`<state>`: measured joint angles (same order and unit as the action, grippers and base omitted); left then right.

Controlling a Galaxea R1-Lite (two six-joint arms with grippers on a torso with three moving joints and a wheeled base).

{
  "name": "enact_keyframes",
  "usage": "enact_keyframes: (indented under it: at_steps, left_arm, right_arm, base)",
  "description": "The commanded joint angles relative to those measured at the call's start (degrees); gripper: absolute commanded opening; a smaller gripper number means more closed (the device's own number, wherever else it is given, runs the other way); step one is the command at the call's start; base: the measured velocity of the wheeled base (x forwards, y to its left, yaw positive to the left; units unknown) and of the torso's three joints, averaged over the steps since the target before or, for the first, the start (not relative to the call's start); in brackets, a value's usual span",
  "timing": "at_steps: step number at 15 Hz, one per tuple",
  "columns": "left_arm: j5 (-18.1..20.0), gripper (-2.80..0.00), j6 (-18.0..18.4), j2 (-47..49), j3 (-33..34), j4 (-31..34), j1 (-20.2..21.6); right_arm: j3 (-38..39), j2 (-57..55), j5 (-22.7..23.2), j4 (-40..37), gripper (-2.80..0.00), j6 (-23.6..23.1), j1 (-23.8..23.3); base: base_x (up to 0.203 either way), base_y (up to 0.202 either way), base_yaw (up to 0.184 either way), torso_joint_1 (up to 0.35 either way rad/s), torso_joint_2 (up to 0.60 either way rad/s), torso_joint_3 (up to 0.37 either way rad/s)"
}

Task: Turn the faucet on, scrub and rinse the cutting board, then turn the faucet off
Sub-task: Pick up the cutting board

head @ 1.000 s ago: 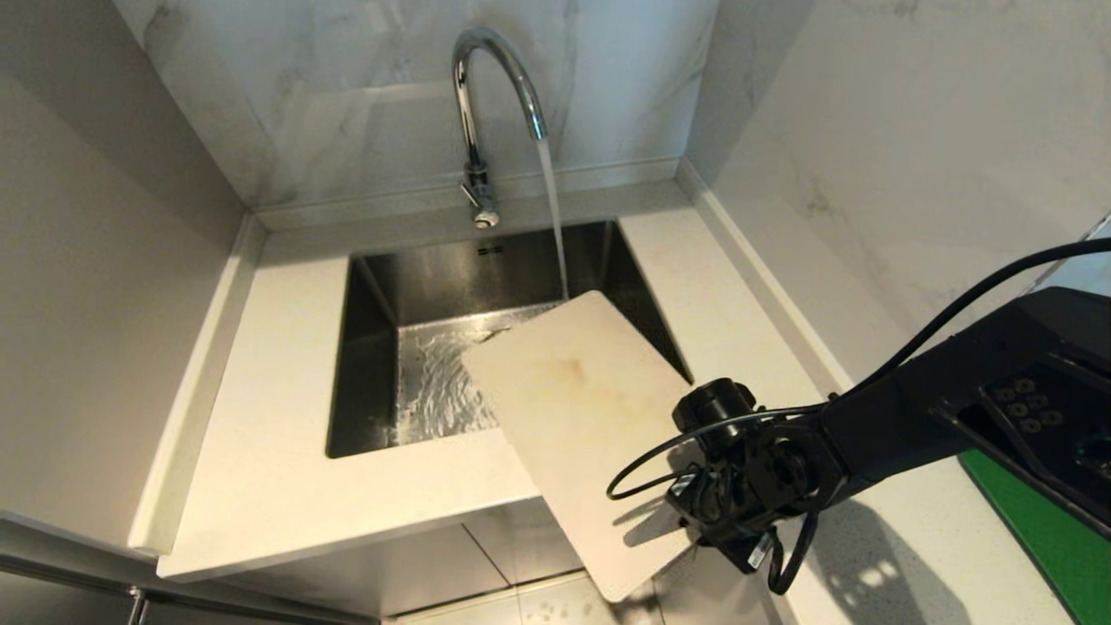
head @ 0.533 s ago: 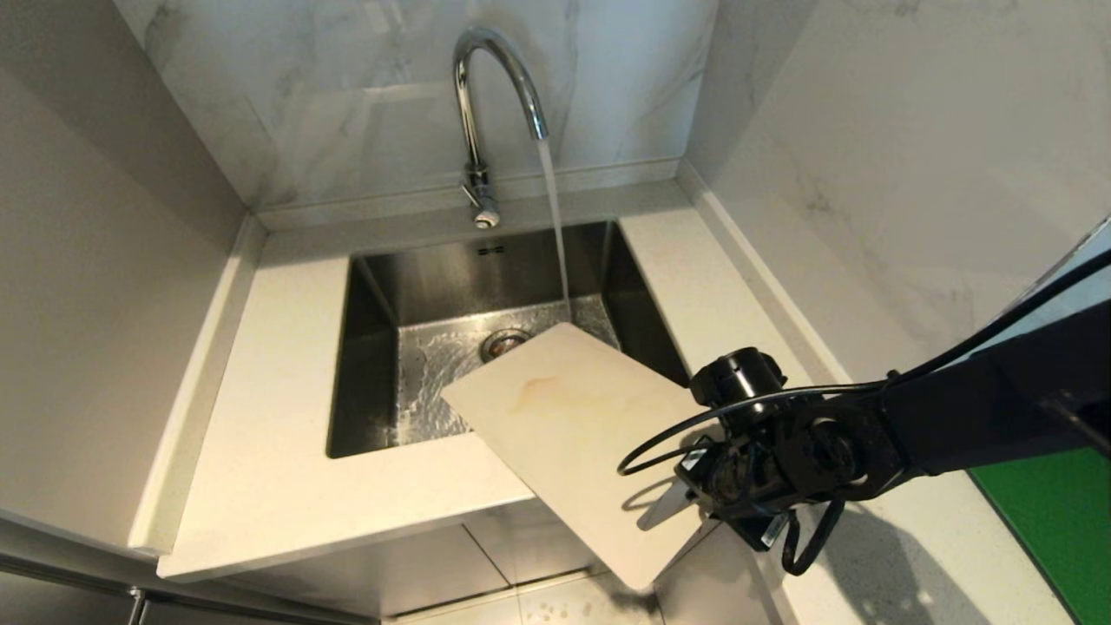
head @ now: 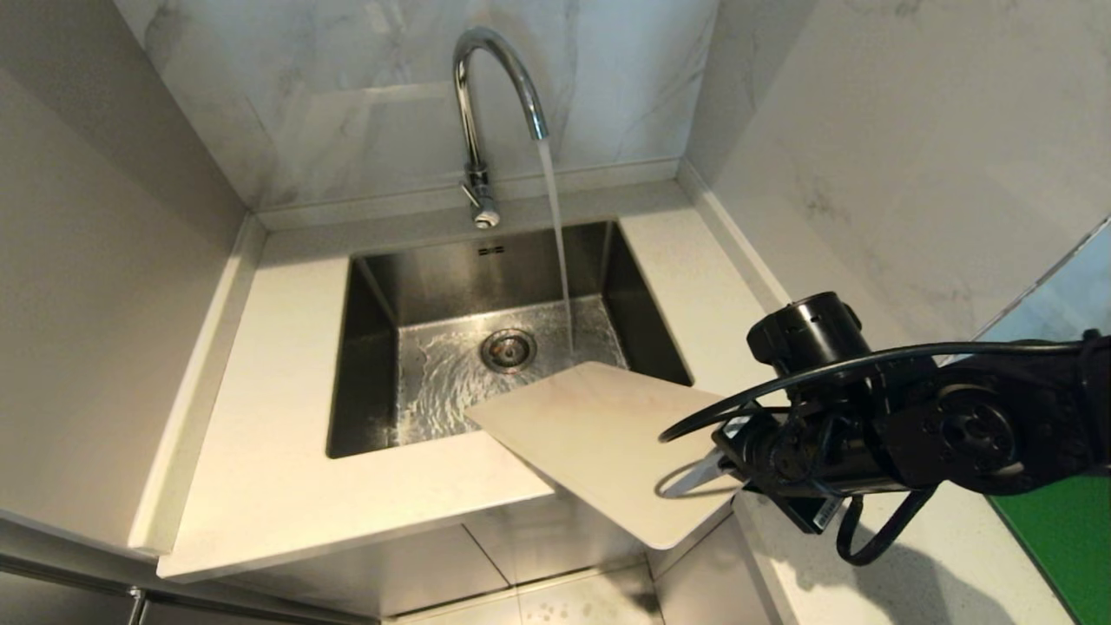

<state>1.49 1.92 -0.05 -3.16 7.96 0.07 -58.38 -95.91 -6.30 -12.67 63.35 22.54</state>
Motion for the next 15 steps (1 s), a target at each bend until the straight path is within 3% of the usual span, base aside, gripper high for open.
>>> enact_keyframes:
  at_steps: [1,10,15]
  left_arm:
    - [0.01,-2.80,0.01,0.05,0.01,0.04,0.01]
    - [0.01,-2.80,0.01,0.05,0.04,0.04,0.01]
    - [0.01,-2.80,0.01,0.05,-0.01,0.04,0.01]
  right_arm:
    - [-1.12,5.38,0.02,-1.47,-2.80,0.22,0.05]
    - [-4.01,16.85,1.51,-5.96,-2.80,0.46,0.05]
    - [-5.10,26.37,8.85,-5.82,-2.80,0.24,-0.03]
  base:
    - [0.000,0.000,0.000,0.000,0.00,0.000]
    - [0.000,0.000,0.000,0.000,0.00,0.000]
    - [0.000,0.000,0.000,0.000,0.00,0.000]
